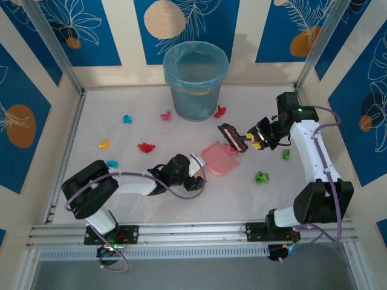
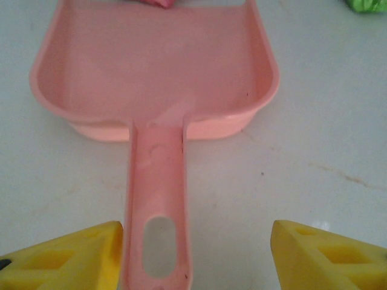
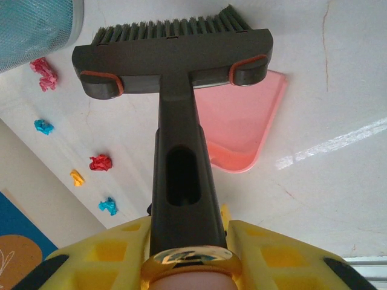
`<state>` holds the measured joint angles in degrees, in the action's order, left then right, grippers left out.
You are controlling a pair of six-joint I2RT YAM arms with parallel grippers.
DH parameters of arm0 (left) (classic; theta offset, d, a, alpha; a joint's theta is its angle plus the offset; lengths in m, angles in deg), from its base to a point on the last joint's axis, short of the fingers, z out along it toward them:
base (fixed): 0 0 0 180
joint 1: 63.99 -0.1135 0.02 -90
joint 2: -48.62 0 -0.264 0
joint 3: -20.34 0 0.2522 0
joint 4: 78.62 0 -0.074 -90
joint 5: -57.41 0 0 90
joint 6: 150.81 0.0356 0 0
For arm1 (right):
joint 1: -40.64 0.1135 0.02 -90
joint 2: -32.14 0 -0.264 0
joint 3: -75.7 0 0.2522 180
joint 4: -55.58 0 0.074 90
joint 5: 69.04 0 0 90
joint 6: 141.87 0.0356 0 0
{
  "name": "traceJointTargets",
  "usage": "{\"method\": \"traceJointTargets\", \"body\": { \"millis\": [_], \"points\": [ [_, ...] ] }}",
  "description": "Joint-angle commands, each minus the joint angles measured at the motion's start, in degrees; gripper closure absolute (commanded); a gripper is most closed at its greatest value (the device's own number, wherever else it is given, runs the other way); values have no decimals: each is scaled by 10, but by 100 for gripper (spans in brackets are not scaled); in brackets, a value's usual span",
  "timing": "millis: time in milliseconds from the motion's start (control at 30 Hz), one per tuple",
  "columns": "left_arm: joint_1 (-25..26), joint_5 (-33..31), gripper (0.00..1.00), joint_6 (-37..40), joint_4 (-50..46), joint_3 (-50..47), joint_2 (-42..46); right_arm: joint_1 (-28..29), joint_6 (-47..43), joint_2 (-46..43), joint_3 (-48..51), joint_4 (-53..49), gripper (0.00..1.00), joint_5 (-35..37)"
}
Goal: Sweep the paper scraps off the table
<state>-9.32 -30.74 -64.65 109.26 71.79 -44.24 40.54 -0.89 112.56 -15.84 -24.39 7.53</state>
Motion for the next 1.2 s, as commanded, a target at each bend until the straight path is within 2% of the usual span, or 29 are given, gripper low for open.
{"method": "traceJointTargets", "body": {
  "millis": [0,200,367,467,533,767,933,1033,1167],
  "points": [
    [3,-10,36,17,27,6,-21,3,-13,-13,11,-7,100,-18],
    [-1,-3,43,13,16,20,-38,2,-14,-13,8,-9,100,-18],
    [-4,6,55,1,-5,41,-50,2,-14,-12,9,-11,100,-17],
    [-5,4,76,-2,-19,55,-56,2,-14,-11,10,-12,100,-16],
    [-5,3,84,-3,-28,63,-58,3,-14,-10,9,-14,100,-16],
    [-5,-7,87,-4,-48,77,-58,7,-22,-11,3,-27,100,-12],
    [-5,-11,88,-22,-110,116,-68,11,-22,-26,5,-36,100,-10],
    [-6,5,91,-34,-151,144,-82,17,-15,-38,17,-39,100,-11],
    [-7,8,93,-45,-162,151,-91,34,1,-57,38,-42,100,-17]
  ]
}}
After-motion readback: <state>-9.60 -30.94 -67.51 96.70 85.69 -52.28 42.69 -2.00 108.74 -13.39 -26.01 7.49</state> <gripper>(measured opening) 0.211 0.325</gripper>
